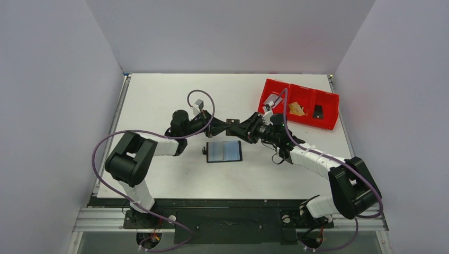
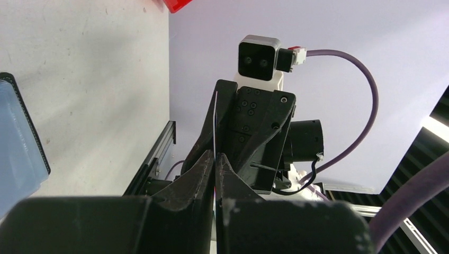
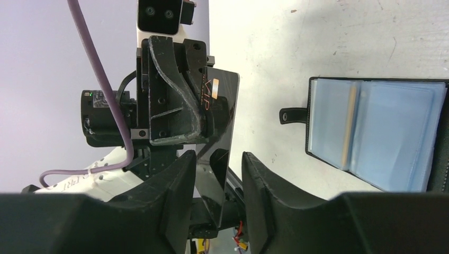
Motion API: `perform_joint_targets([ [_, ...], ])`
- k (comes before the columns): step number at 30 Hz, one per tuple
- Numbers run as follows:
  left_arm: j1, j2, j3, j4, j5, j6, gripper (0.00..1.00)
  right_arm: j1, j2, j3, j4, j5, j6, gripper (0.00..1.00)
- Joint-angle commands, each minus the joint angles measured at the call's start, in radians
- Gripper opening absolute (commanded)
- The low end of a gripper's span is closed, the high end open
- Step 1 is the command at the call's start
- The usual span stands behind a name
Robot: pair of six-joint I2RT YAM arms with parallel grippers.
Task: Take the credit cards out of the card holder
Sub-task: Place the credit card in the storage box.
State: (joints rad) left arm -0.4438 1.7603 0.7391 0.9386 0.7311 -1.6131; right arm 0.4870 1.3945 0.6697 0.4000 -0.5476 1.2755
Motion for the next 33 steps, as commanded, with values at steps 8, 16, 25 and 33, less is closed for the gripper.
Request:
perform_joint_targets([
  [8,-0.003,-0.007,0.023,0.058,0.008,0.018,0.00,0.006,-0.063,-0.003,0.051,0.005,-0.005,0.03],
  [16,-0.006,-0.097,0.107,-0.391,-0.030,0.324,0.33,0.009,-0.110,0.062,-0.167,0.072,-0.123,0.00],
  [25,-0.006,-0.188,0.273,-1.063,-0.243,0.688,0.45,0.007,-0.169,0.146,-0.468,0.217,-0.311,0.00],
  [33,-0.006,-0.254,0.320,-1.279,-0.343,0.837,0.51,-0.011,-0.183,0.212,-0.678,0.376,-0.425,0.00],
])
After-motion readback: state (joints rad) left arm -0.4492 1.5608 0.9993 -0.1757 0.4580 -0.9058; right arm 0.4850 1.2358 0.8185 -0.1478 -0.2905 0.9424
